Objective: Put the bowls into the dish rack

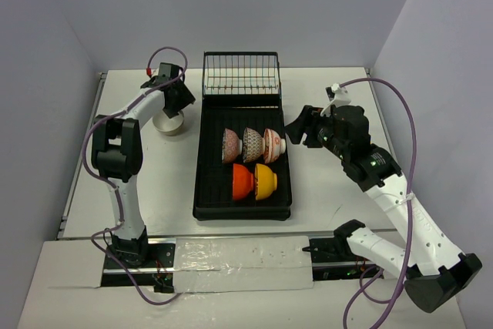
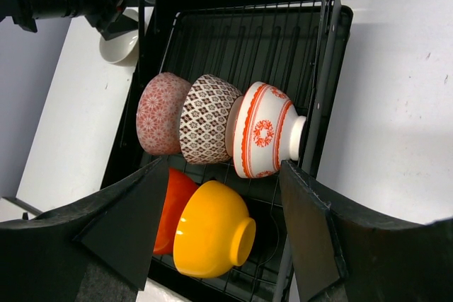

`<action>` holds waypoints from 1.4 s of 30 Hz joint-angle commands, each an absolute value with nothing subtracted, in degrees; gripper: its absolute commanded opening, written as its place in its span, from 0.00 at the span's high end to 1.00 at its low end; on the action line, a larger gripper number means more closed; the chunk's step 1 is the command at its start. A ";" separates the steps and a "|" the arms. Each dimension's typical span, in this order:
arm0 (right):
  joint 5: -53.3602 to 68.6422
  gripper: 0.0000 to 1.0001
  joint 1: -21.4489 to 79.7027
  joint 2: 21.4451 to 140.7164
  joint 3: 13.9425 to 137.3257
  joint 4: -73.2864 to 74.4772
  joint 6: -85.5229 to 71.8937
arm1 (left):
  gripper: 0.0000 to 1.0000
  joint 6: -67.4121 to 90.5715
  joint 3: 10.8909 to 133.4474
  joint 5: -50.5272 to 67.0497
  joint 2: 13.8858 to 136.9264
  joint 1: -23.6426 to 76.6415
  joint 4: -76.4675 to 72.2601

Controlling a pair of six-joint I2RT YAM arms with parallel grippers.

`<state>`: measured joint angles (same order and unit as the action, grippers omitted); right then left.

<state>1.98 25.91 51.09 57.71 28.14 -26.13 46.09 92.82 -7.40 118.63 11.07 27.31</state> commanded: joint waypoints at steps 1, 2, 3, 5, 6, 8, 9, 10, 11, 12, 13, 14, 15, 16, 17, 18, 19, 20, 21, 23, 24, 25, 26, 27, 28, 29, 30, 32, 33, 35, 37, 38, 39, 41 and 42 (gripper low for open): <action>1.67 0.29 26.37 51.42 57.66 25.66 -26.54 | 0.30 44.39 93.25 -8.61 116.54 10.99 26.98; 1.67 0.29 26.45 51.33 57.74 25.66 -26.54 | 0.30 44.21 94.21 -8.70 116.46 10.99 27.33; 1.58 0.29 26.46 51.42 57.66 25.66 -26.54 | 0.30 43.77 94.65 -8.96 116.46 10.99 28.12; 1.49 0.29 26.54 51.24 57.66 25.66 -26.54 | 0.30 43.51 95.27 -9.58 116.54 10.90 28.83; 1.49 0.29 26.54 51.15 57.48 25.58 -26.63 | 0.30 43.24 95.36 -9.75 116.54 10.90 28.83; 1.41 0.29 26.46 51.15 57.57 25.66 -26.63 | 0.30 42.98 95.19 -9.93 117.24 10.72 29.00; 1.32 0.29 26.54 51.15 57.57 25.66 -26.54 | 0.30 42.89 95.10 -9.93 117.59 10.64 29.09; 1.32 0.29 26.54 51.07 57.48 25.66 -26.63 | 0.30 42.89 95.10 -9.93 118.12 10.55 29.53; 1.32 0.29 26.46 51.06 57.57 25.58 -26.63 | 0.30 42.89 94.92 -10.02 119.08 10.37 29.79; 1.23 0.29 26.46 51.15 57.48 25.58 -26.63 | 0.30 43.15 94.66 -9.85 119.44 10.28 29.79; 1.23 0.29 26.46 51.24 57.48 25.49 -26.63 | 0.31 43.24 94.31 -9.76 119.70 10.20 29.10; 1.32 0.29 26.46 51.50 57.57 25.66 -26.54 | 0.31 43.33 93.35 -9.67 119.97 10.02 28.83; 1.41 0.29 26.46 51.59 57.57 25.75 -26.63 | 0.32 43.50 92.99 -9.23 120.14 9.93 28.48; 1.41 0.29 26.54 51.68 57.57 25.66 -26.63 | 0.36 43.51 92.55 -8.88 120.23 9.93 28.13; 1.41 0.29 26.54 51.77 57.48 25.66 -26.63 | 0.37 43.42 91.94 -8.79 120.50 9.76 27.86; 1.32 0.29 26.63 51.77 57.48 25.66 -26.63 | 0.40 43.42 91.76 -8.70 120.59 9.67 27.77; 1.32 0.29 26.54 51.85 57.48 25.58 -26.63 | 0.51 43.16 91.41 -8.18 120.76 9.58 27.60; 1.41 0.29 26.54 51.94 57.48 25.58 -26.63 | 0.56 43.07 91.32 -8.00 120.76 9.49 27.51; 1.32 0.29 26.54 51.94 57.48 25.49 -26.63 | 0.64 43.15 91.23 -7.91 120.76 9.49 27.51; 1.32 0.29 26.54 52.38 57.57 25.58 -26.72 | 0.69 43.07 90.44 -7.21 120.50 9.40 26.99; 1.41 0.29 26.54 52.38 57.66 25.66 -26.63 | 0.76 43.07 90.27 -7.12 120.41 9.40 26.98; 1.41 0.29 26.54 52.38 57.57 25.58 -26.72 | 0.81 42.98 90.09 -6.86 120.32 9.40 26.90; 1.32 0.29 26.54 52.38 57.57 25.58 -26.72 | 0.85 42.89 90.09 -6.77 120.32 9.40 27.16; 1.23 0.29 26.54 52.30 57.66 25.66 -26.72 | 0.92 42.89 90.17 -6.77 120.32 9.40 27.33; 1.23 0.29 26.54 52.21 57.57 25.66 -26.72 | 0.95 42.72 90.18 -6.25 120.15 9.40 27.33; 1.14 0.29 26.63 52.12 57.57 25.75 -26.72 | 0.97 42.63 90.26 -6.24 120.06 9.40 27.42; 1.14 0.29 26.63 52.12 57.57 25.75 -26.72 | 1.00 42.63 90.35 -6.15 119.97 9.40 27.77; 0.97 0.29 26.63 52.12 57.57 25.75 -26.63 | 1.00 42.45 90.53 -5.63 119.36 9.40 27.95; 0.97 0.29 26.63 51.95 57.66 25.84 -26.72 | 1.00 42.45 90.44 -5.63 118.75 9.40 28.12; 0.97 0.29 26.63 51.77 57.57 25.75 -26.63 | 1.00 42.36 90.18 -5.36 117.95 9.49 28.30; 0.88 0.29 26.63 51.50 57.48 25.84 -26.72 | 1.00 42.45 89.21 -5.27 116.29 9.49 28.21; 0.79 0.29 26.63 51.42 57.48 25.75 -26.63 | 1.00 42.36 88.86 -5.10 115.67 9.49 28.04; 0.88 0.29 26.63 51.42 57.48 25.75 -26.72 | 1.00 42.45 88.07 -4.92 114.27 9.49 27.69; 0.97 0.29 26.63 51.33 57.48 25.84 -26.72 | 1.00 42.71 87.45 -4.83 112.68 9.49 27.42; 0.97 0.29 26.63 51.33 57.48 25.84 -26.81 | 1.00 42.80 86.84 -4.66 110.94 9.58 27.25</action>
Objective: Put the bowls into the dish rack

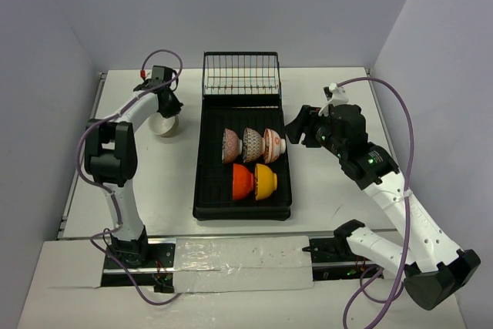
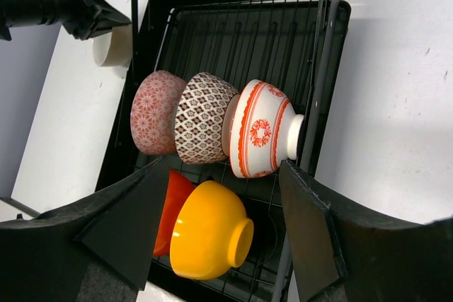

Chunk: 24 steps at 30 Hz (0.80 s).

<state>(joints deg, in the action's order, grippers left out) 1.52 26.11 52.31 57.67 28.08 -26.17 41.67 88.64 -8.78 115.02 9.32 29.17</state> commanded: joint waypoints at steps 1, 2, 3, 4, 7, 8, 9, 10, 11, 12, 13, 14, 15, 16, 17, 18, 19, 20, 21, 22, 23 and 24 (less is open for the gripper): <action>0.97 0.29 26.63 51.33 57.39 25.84 -26.81 | 1.00 43.32 86.49 -4.57 110.05 9.58 26.81; 1.05 0.29 26.63 51.24 57.48 25.84 -26.81 | 1.00 43.59 86.14 -4.22 109.08 9.58 26.20; 0.97 0.29 26.72 51.24 57.48 25.93 -26.72 | 1.00 43.94 85.26 -3.26 107.07 9.84 25.67; 0.97 0.29 26.72 51.15 57.48 25.84 -26.72 | 1.00 44.64 84.91 -2.90 106.27 10.02 24.71; 0.70 0.29 26.89 51.06 57.39 25.93 -26.63 | 1.00 45.96 84.11 -2.37 103.19 11.42 23.12; 0.62 0.29 26.98 51.06 57.39 26.10 -26.63 | 1.00 46.23 84.11 -2.46 102.57 11.77 23.12; 0.62 0.29 26.90 51.06 57.39 26.10 -26.72 | 1.00 46.49 84.55 -2.98 101.70 12.65 23.38; 0.53 0.29 26.98 50.98 57.39 26.10 -26.63 | 1.00 46.93 84.72 -3.34 101.25 13.00 23.73; 0.44 0.29 26.98 50.98 57.39 26.19 -26.63 | 1.00 47.19 85.34 -3.60 100.47 13.79 24.08; 0.44 0.29 26.98 50.98 57.39 26.19 -26.54 | 1.00 47.63 85.52 -4.30 99.94 14.15 24.26; 0.35 0.29 26.98 50.98 57.39 26.19 -26.63 | 1.00 47.72 85.60 -4.74 99.41 14.50 24.17; 0.35 0.29 27.07 51.15 57.48 26.28 -26.63 | 1.00 47.81 85.95 -5.18 98.10 15.20 24.17; 0.35 0.29 27.07 51.15 57.48 26.28 -26.63 | 1.00 48.25 86.13 -5.53 97.39 15.47 24.26; 0.35 0.29 27.07 51.24 57.48 26.28 -26.63 | 1.00 48.25 86.57 -5.80 96.69 15.73 24.08; 0.26 0.29 27.07 51.33 57.57 26.28 -26.63 | 1.00 48.34 86.92 -6.15 94.94 16.43 23.82; 0.26 0.29 27.07 51.33 57.48 26.37 -26.63 | 1.00 48.43 87.36 -6.76 94.14 16.87 23.91; 0.26 0.29 27.07 51.42 57.48 26.37 -26.54 | 1.00 48.43 87.89 -8.25 93.43 17.31 23.99; 0.26 0.29 27.07 51.50 57.48 26.37 -26.54 | 1.00 48.51 89.20 -9.04 91.95 18.27 24.17; 0.35 0.29 27.16 51.50 57.48 26.37 -26.54 | 1.00 48.43 89.82 -9.92 91.24 18.80 24.43; 0.35 0.29 27.07 51.50 57.48 26.28 -26.54 | 1.00 48.43 90.78 -11.32 90.53 19.42 24.35; 0.35 0.29 27.16 51.50 57.48 26.28 -26.54 | 1.00 48.43 91.05 -11.60 89.22 20.47 23.21; 0.44 0.29 27.16 51.59 57.48 26.28 -26.54 | 1.00 48.25 91.23 -11.25 88.77 21.09 22.42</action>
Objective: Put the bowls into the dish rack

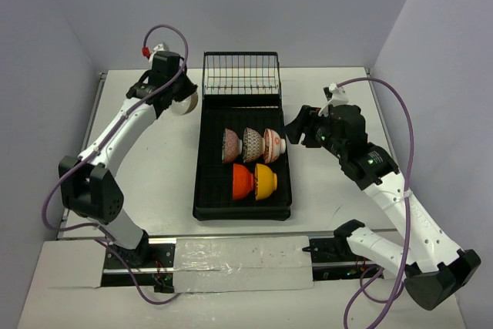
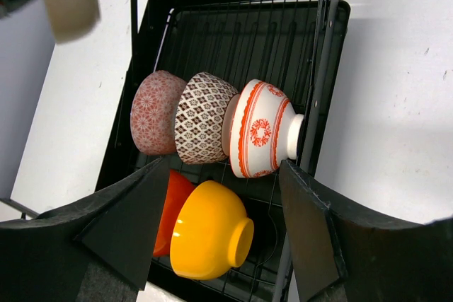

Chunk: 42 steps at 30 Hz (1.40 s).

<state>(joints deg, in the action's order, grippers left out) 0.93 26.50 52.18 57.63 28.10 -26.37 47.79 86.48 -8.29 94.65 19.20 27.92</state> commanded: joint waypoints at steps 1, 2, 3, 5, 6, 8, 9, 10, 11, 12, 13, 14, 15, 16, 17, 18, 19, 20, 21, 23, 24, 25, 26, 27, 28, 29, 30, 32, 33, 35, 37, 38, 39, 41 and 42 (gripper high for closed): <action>0.44 0.29 27.16 51.59 57.57 26.28 -26.54 | 1.00 48.08 91.93 -10.99 88.07 22.75 21.63; 0.53 0.29 27.16 51.59 57.48 26.28 -26.54 | 1.00 47.47 92.46 -11.51 88.07 23.81 21.10; 0.53 0.29 27.16 51.68 57.57 26.28 -26.54 | 1.00 46.94 93.24 -12.38 88.15 25.21 20.48; 0.62 0.29 27.16 51.85 57.57 26.28 -26.54 | 1.00 45.28 95.62 -14.58 89.12 28.82 19.69; 0.62 0.29 27.25 51.86 57.66 26.37 -26.54 | 1.00 44.74 96.41 -14.59 89.64 29.79 18.56; 0.62 0.29 27.25 51.94 57.48 26.37 -26.54 | 1.00 44.30 98.34 -13.20 91.75 31.29 17.41; 0.79 0.29 27.25 52.03 57.48 26.19 -26.63 | 1.00 44.30 98.78 -12.23 92.54 31.38 16.53; 0.79 0.29 27.25 52.12 57.48 26.19 -26.63 | 1.00 44.47 99.14 -11.26 93.85 31.46 14.35; 0.79 0.29 27.25 52.29 57.39 26.28 -26.63 | 1.00 44.65 99.23 -9.16 94.56 31.46 13.11; 0.88 0.29 27.33 52.56 57.31 26.11 -26.63 | 1.00 44.65 99.32 -8.27 95.27 31.55 11.62; 0.97 0.29 27.25 52.65 57.30 26.10 -26.72 | 1.00 44.74 99.40 -7.83 96.58 31.64 10.30; 0.97 0.29 27.33 52.82 57.30 26.10 -26.72 | 1.00 44.56 99.58 -7.30 97.20 31.90 7.59; 0.97 0.29 27.33 53.08 57.30 26.19 -26.72 | 1.00 44.56 99.93 -6.25 97.82 31.90 6.25; 0.88 0.29 27.51 53.17 57.22 26.19 -26.72 | 1.00 44.56 100.28 -5.81 99.30 31.90 5.20; 0.88 0.29 27.60 53.35 57.13 26.10 -26.81 | 1.00 44.21 100.63 -5.45 100.01 31.90 3.18; 0.79 0.30 27.60 53.35 56.95 26.10 -26.81 | 1.00 44.03 100.90 -5.01 100.80 31.90 1.95; 0.88 0.30 27.68 53.61 56.78 25.84 -27.15 | 1.00 43.86 101.33 -4.05 102.20 31.90 0.80; 1.14 0.30 27.77 53.79 56.60 25.67 -27.25 | 1.00 43.77 101.42 -3.26 102.91 31.90 -2.25; 1.40 0.30 27.95 54.31 56.34 25.58 -27.16 | 1.00 43.68 101.43 -2.73 103.70 31.90 -3.59; 1.93 0.30 28.21 54.75 56.25 25.40 -27.16 | 1.00 43.59 102.04 -1.24 105.81 31.90 -6.14; 1.85 0.30 28.39 55.19 56.08 25.40 -27.16 | 1.00 43.68 102.48 -0.80 106.69 31.90 -8.33; 1.76 0.30 28.39 55.46 56.07 25.40 -27.07 | 1.00 43.68 103.26 -0.44 108.27 31.82 -9.39; 1.67 0.30 28.56 55.81 55.90 25.31 -27.07 | 1.00 43.68 103.79 -0.44 109.06 31.82 -10.88; 1.67 0.30 28.65 55.90 55.90 25.23 -26.98 | 1.00 43.59 105.19 -0.44 110.81 31.82 -11.42; 1.76 0.30 28.65 56.07 55.81 25.05 -27.07 | 1.00 43.42 105.90 -0.44 111.61 31.82 -11.95; 2.02 0.30 28.74 56.25 55.55 24.96 -27.07 | 1.00 42.90 106.52 -0.44 112.32 31.82 -12.48; 2.20 0.30 28.91 56.69 55.46 24.61 -26.98 | 1.00 42.63 107.13 -0.44 113.11 31.82 -13.70; 2.55 0.30 29.00 57.21 55.28 24.43 -27.07 | 1.00 41.32 106.70 -1.57 114.17 31.82 -15.90; 3.07 0.31 29.00 57.91 55.20 24.35 -27.07 | 1.00 40.79 106.53 -2.10 114.52 31.82 -16.87; 3.69 0.31 29.18 58.53 55.20 24.17 -26.89 | 1.00 39.65 106.35 -2.81 115.57 31.55 -19.06; 4.04 0.31 29.44 59.32 55.20 24.00 -26.98 | 1.00 39.90 104.77 -2.99 116.01 31.03 -21.95; 4.22 0.31 29.44 59.59 55.20 23.99 -26.98 | 1.00 40.16 103.90 -2.90 115.93 30.76 -23.28; 4.48 0.31 29.44 60.02 55.20 23.99 -26.81 | 1.00 40.51 101.80 -2.81 115.93 30.59 -24.68; 4.48 0.31 29.45 60.29 55.20 24.08 -26.81 | 1.00 41.66 99.59 -2.64 115.58 29.97 -28.81; 4.48 0.31 29.62 60.29 55.11 24.08 -26.81 | 1.00 42.01 96.97 -2.81 115.05 29.80 -30.48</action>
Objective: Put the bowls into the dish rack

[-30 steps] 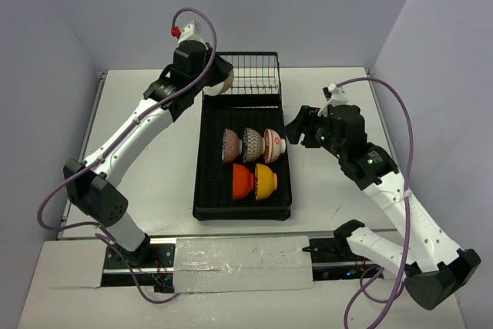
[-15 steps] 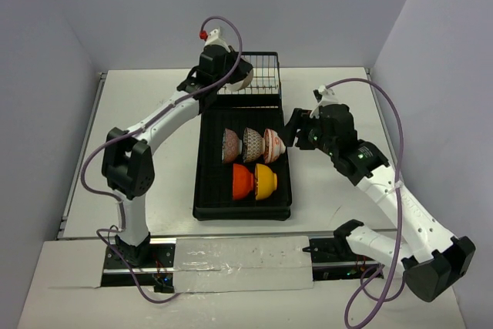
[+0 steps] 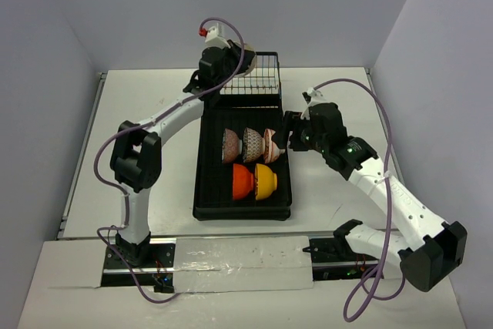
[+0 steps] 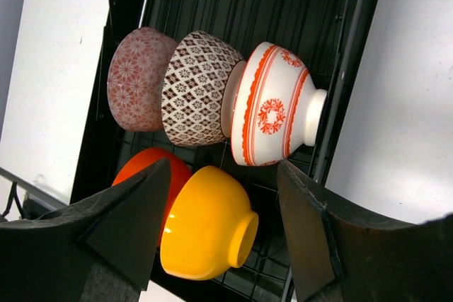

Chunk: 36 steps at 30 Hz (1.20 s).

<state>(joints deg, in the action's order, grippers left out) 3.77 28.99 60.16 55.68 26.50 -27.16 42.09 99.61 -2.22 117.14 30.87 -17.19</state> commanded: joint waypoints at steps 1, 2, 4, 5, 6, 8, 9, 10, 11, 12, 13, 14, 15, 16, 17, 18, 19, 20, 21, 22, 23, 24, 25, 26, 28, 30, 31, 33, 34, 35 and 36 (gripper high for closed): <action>4.22 0.31 29.62 60.38 55.02 24.00 -26.89 | 1.00 42.62 95.73 -2.73 114.79 29.62 -32.06; 4.13 0.31 29.71 60.64 55.02 23.99 -26.89 | 1.00 42.71 93.45 -2.81 114.52 29.53 -34.95; 4.30 0.31 29.79 60.82 54.93 24.08 -26.89 | 1.00 43.15 90.98 -3.77 113.56 29.53 -37.78; 4.48 0.31 29.79 61.17 54.93 24.08 -26.81 | 1.00 43.24 88.27 -4.13 113.29 29.53 -41.36; 4.66 0.31 29.88 61.26 54.93 24.17 -26.81 | 1.00 43.50 87.20 -4.65 112.94 29.53 -42.79; 4.92 0.31 30.14 61.43 54.93 24.26 -26.89 | 1.00 44.03 84.31 -5.89 112.76 29.53 -46.90; 4.92 0.31 30.32 61.44 54.84 24.17 -26.89 | 1.00 44.29 83.42 -5.98 112.68 29.53 -48.33; 4.92 0.31 30.41 61.35 54.58 24.08 -26.81 | 1.00 44.47 82.36 -7.02 112.76 29.53 -49.73; 4.83 0.31 30.67 61.17 54.49 24.00 -26.89 | 1.00 44.56 80.61 -7.21 112.68 29.53 -51.31; 4.66 0.31 30.85 61.17 54.41 23.99 -26.81 | 1.00 44.65 79.73 -7.56 112.68 29.53 -54.72; 4.57 0.31 31.02 61.17 54.23 23.91 -26.81 | 1.00 45.08 78.76 -8.34 112.68 29.53 -56.41; 4.31 0.31 31.11 61.35 54.14 23.91 -26.81 | 1.00 45.52 76.84 -8.35 112.68 29.53 -57.99; 4.22 0.31 31.29 61.43 54.14 23.99 -26.89 | 1.00 45.79 75.95 -8.44 112.76 29.53 -59.83; 4.22 0.31 31.38 61.61 54.14 23.99 -26.81 | 1.00 46.75 74.89 -8.35 112.76 29.53 -63.42; 4.13 0.31 31.46 61.96 54.05 24.08 -26.89 | 1.00 47.19 72.62 -8.26 112.76 29.53 -65.46; 4.13 0.31 31.55 62.14 54.14 24.08 -26.81 | 1.00 47.89 71.47 -8.26 112.85 29.62 -67.39; 4.04 0.31 31.55 62.31 54.14 24.08 -26.81 | 1.00 48.25 70.32 -8.26 112.85 29.71 -70.63; 3.96 0.31 31.73 62.58 54.14 24.17 -26.81 | 1.00 48.60 68.57 -8.35 112.85 29.71 -71.62; 3.69 0.31 31.90 62.93 54.23 24.26 -26.89 | 1.00 49.04 67.77 -8.09 112.76 29.71 -73.37; 3.60 0.31 31.82 62.93 54.32 24.34 -26.81 | 1.00 49.30 67.15 -7.91 112.76 29.79 -73.82; 3.52 0.31 31.82 63.19 54.40 24.61 -26.89 | 1.00 49.57 66.02 -7.48 112.59 29.79 -74.26; 3.43 0.31 31.82 63.37 54.49 24.61 -26.89 | 1.00 49.92 65.57 -7.04 112.41 29.79 -74.62; 3.43 0.31 31.82 63.46 54.41 24.61 -26.89 | 1.00 50.27 65.22 -6.77 112.33 29.88 -74.71; 3.43 0.31 31.90 63.54 54.40 24.61 -26.98 | 1.00 50.62 64.69 -6.59 112.06 29.88 -73.92; 3.17 0.31 31.91 63.63 54.58 24.70 -26.98 | 1.00 51.33 64.25 -5.45 111.19 29.88 -72.95; 2.99 0.31 31.91 63.55 54.67 24.96 -26.98 | 0.98 51.42 63.55 -5.01 110.05 30.14 -71.63; 2.81 0.31 31.90 63.46 54.67 24.96 -26.98 | 0.96 51.24 63.37 -4.84 109.69 30.23 -71.46; 2.81 0.31 31.90 63.28 54.67 24.79 -26.98 | 0.90 51.07 62.84 -4.14 108.81 30.32 -70.76; 2.73 0.31 31.99 63.19 54.75 25.05 -26.98 | 0.87 51.06 62.67 -3.87 108.29 30.32 -70.49; 2.72 0.31 31.99 63.19 54.84 25.05 -26.90 | 0.85 50.89 62.40 -3.61 107.93 30.32 -70.23; 2.72 0.31 31.99 63.11 54.76 25.05 -26.98 | 0.82 50.89 62.32 -3.08 107.67 30.32 -69.88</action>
<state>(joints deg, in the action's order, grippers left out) 3.66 31.38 63.40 54.00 26.15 -27.18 50.72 63.02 -6.24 112.16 29.56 -67.79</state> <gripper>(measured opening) 0.688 0.163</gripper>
